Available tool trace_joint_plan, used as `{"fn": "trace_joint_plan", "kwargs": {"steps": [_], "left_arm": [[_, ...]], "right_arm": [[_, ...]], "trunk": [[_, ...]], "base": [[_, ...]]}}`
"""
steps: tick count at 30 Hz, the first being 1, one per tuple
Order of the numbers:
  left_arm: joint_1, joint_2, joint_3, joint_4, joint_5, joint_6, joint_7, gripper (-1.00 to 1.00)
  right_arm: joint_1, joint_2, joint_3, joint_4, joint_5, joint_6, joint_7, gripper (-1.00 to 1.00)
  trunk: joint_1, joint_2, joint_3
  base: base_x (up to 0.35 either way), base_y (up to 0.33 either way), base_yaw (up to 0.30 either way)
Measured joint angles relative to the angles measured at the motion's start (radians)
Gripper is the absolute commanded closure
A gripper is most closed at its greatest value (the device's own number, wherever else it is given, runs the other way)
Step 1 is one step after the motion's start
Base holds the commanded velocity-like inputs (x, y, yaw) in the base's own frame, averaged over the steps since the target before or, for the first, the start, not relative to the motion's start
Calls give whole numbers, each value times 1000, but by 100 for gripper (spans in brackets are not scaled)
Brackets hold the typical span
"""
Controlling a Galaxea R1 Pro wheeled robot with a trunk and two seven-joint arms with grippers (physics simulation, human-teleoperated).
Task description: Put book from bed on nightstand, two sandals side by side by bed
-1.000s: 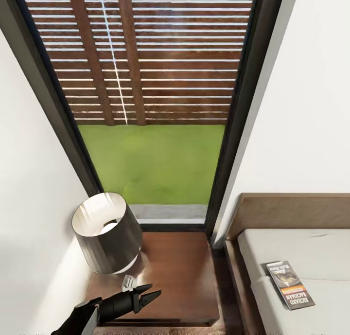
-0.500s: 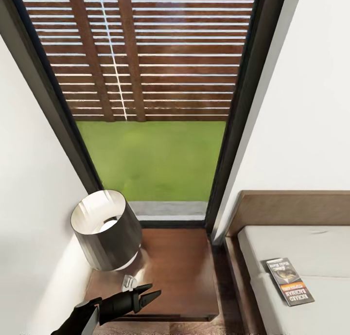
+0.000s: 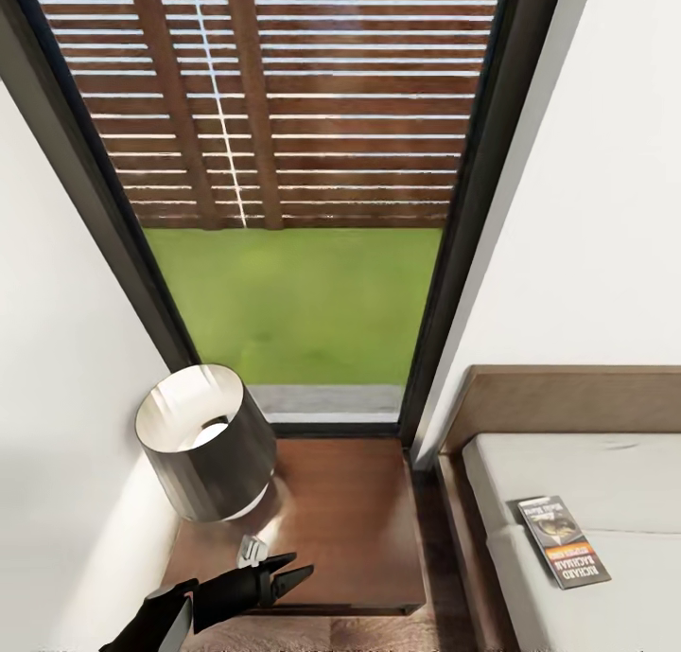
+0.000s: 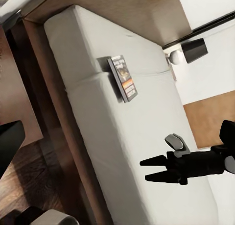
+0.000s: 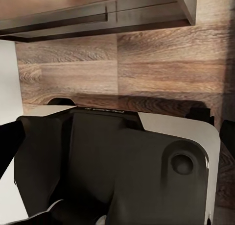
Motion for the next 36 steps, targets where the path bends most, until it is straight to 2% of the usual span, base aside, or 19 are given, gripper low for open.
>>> {"fn": "trace_joint_plan", "kwargs": {"steps": [36], "left_arm": [[0, 0, 0, 0, 0, 0, 1, -100]], "right_arm": [[0, 0, 0, 0, 0, 0, -1, -100]], "trunk": [[0, 0, -56]], "base": [[0, 0, 0]]}}
